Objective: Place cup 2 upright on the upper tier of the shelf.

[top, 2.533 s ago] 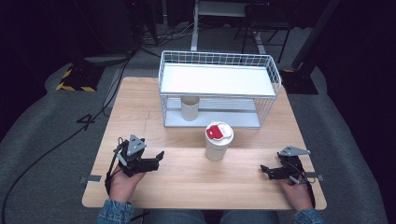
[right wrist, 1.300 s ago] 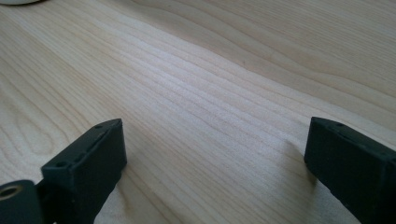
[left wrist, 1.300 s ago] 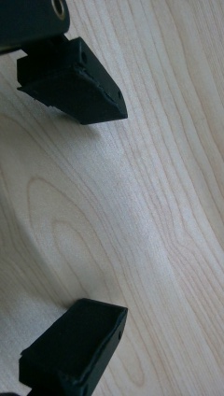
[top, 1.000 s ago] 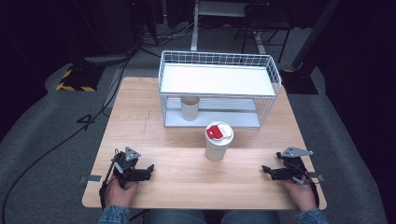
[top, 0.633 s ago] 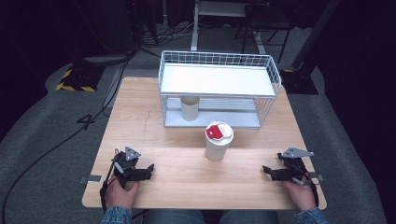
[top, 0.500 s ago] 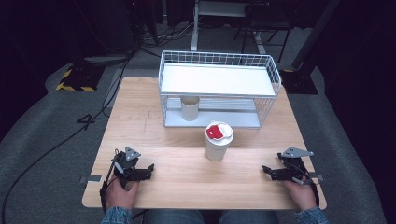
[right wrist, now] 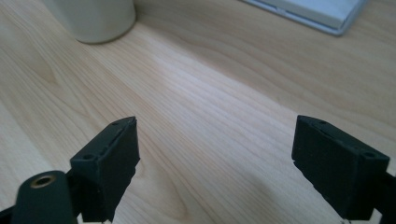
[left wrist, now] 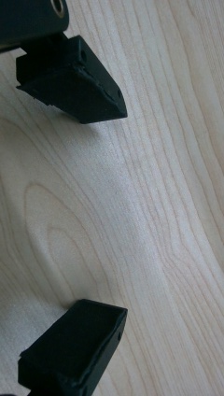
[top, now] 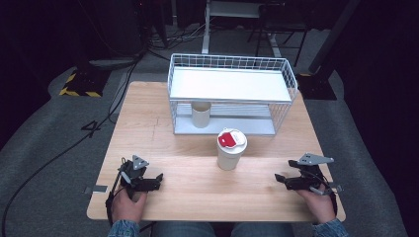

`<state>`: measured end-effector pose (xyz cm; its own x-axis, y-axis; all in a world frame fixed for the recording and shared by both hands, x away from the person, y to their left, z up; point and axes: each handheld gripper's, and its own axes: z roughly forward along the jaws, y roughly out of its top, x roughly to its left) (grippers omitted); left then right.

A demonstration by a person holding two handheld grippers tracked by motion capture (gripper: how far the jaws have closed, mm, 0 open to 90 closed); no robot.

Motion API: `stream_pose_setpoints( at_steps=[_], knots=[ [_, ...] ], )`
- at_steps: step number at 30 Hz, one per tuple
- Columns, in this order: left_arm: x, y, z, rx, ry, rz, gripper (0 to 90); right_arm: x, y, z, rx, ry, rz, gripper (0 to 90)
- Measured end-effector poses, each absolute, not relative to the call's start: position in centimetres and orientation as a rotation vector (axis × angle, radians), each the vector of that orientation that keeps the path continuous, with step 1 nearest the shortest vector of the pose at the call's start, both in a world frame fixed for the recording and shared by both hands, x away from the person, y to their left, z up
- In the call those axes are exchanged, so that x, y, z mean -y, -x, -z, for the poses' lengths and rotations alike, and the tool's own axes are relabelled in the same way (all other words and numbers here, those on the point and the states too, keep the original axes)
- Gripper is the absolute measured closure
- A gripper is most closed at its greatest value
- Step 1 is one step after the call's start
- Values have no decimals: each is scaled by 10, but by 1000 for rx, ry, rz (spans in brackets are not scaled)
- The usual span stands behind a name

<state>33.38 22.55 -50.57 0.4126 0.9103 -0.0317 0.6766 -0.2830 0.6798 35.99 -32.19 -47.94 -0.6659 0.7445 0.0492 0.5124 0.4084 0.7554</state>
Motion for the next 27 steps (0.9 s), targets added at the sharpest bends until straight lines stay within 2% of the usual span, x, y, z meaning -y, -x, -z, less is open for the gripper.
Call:
stream_pose_setpoints(
  at_steps=[11, 27],
  knots=[
    [-225, -334, 506, -1344, -2049, -489, 70, 293, -357, 452, -2370, -999, -1243, 152],
    [-224, -338, 506, -1393, -2026, -504, 68, 239, -375, 443, -2395, -895, -1327, 146]
  ],
)
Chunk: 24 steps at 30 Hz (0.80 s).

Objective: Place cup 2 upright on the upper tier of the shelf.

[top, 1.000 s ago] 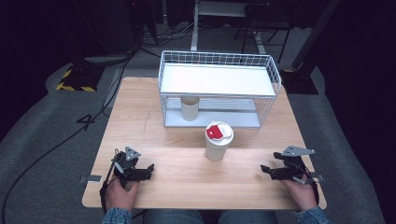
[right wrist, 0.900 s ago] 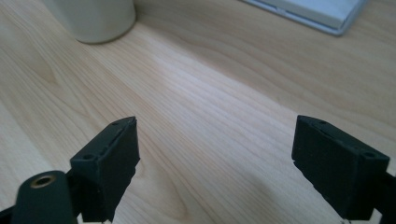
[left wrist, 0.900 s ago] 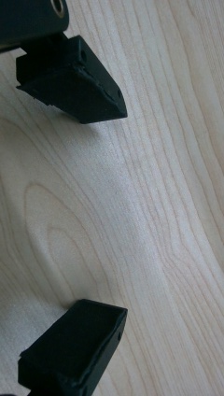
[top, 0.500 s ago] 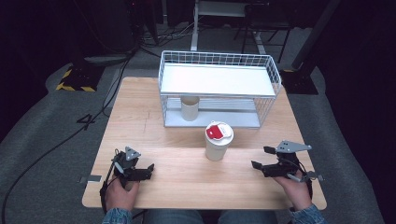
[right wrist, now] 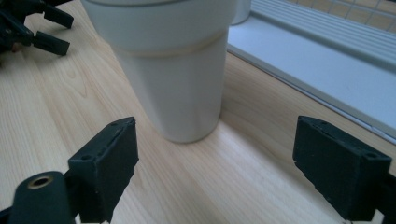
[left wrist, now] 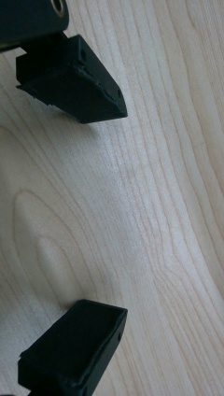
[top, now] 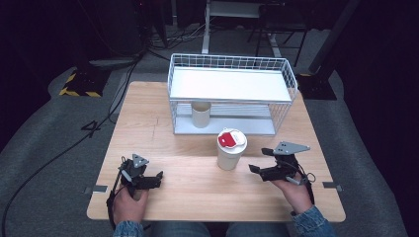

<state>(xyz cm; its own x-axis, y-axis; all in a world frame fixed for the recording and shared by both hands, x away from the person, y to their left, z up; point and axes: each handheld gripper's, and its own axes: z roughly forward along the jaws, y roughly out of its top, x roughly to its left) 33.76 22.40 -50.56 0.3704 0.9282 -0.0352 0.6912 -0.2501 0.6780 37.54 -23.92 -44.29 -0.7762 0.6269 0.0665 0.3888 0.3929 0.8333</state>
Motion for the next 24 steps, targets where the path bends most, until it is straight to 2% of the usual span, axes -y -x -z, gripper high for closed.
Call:
stream_pose_setpoints(
  at_steps=[17, 24],
  knots=[
    [-225, -338, 506, -1386, -2030, -502, 65, 197, -391, 454, -2409, -858, -1334, 128],
    [-224, -339, 506, -1387, -2031, -508, 62, 183, -397, 462, -2390, -867, -1406, 89]
  ],
)
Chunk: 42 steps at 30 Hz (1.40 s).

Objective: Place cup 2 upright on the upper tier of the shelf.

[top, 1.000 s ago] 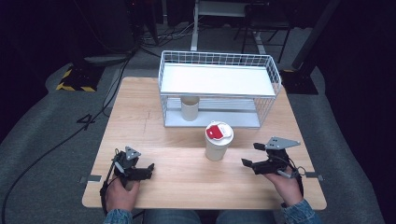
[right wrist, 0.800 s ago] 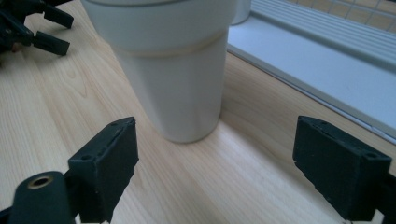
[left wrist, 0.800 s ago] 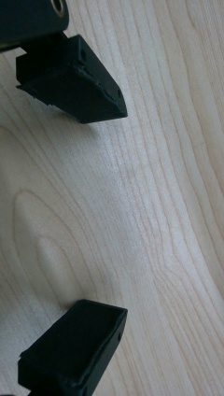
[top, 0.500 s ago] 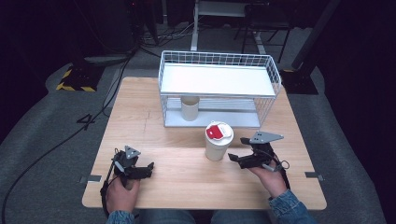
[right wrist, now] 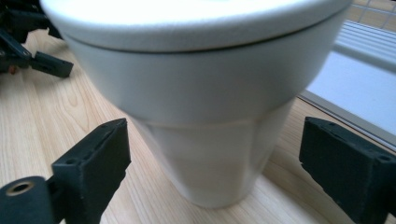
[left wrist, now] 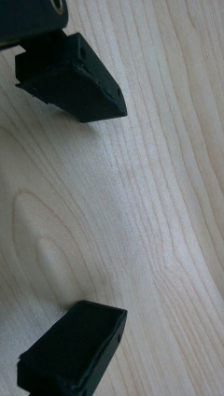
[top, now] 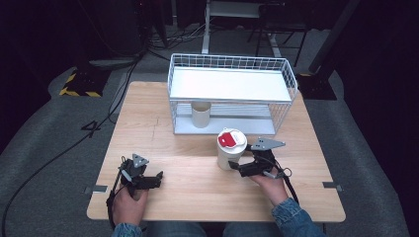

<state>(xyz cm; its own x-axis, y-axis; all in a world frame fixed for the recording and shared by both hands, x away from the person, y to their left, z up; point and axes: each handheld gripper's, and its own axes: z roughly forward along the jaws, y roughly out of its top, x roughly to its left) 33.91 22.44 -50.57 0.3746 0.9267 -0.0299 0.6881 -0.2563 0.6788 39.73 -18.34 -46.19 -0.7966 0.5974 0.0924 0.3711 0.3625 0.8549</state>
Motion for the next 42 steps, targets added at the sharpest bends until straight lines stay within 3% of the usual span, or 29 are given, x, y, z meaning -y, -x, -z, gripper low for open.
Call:
stream_pose_setpoints(
  at_steps=[25, 42],
  knots=[
    [-224, -339, 506, -1388, -2030, -507, 61, 161, -406, 474, -2287, -901, -1506, 71],
    [-224, -339, 506, -1388, -2031, -507, 61, 154, -405, 476, -2259, -873, -1475, 125]
  ],
)
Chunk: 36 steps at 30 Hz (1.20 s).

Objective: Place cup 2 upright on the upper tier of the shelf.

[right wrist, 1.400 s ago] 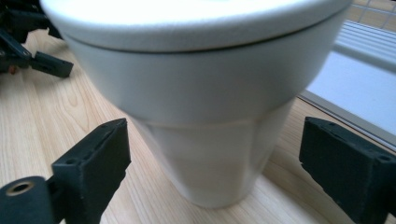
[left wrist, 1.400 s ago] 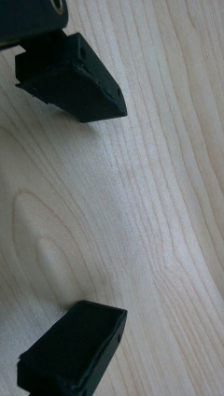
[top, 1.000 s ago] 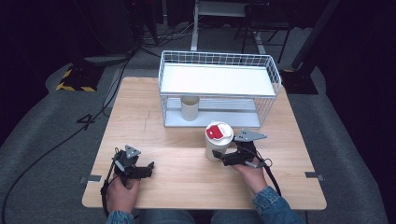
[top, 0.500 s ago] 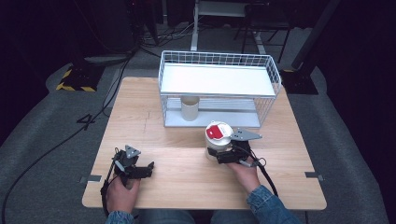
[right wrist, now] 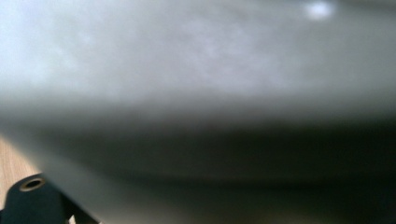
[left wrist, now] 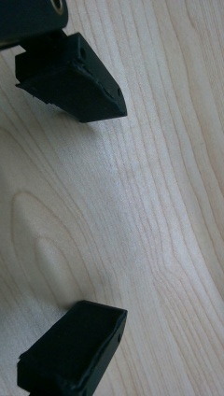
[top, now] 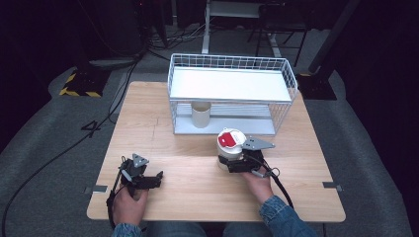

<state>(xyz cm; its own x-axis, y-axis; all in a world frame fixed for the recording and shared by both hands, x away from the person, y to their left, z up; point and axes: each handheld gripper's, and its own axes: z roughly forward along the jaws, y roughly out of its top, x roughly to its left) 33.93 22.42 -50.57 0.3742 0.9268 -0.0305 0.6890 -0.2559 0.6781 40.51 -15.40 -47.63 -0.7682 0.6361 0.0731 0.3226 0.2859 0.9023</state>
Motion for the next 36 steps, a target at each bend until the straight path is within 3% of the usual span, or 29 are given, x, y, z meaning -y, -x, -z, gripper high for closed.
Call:
stream_pose_setpoints(
  at_steps=[36],
  knots=[
    [-224, -339, 506, -1388, -2031, -507, 61, 159, -401, 464, -2179, -847, -1515, 136]
  ],
)
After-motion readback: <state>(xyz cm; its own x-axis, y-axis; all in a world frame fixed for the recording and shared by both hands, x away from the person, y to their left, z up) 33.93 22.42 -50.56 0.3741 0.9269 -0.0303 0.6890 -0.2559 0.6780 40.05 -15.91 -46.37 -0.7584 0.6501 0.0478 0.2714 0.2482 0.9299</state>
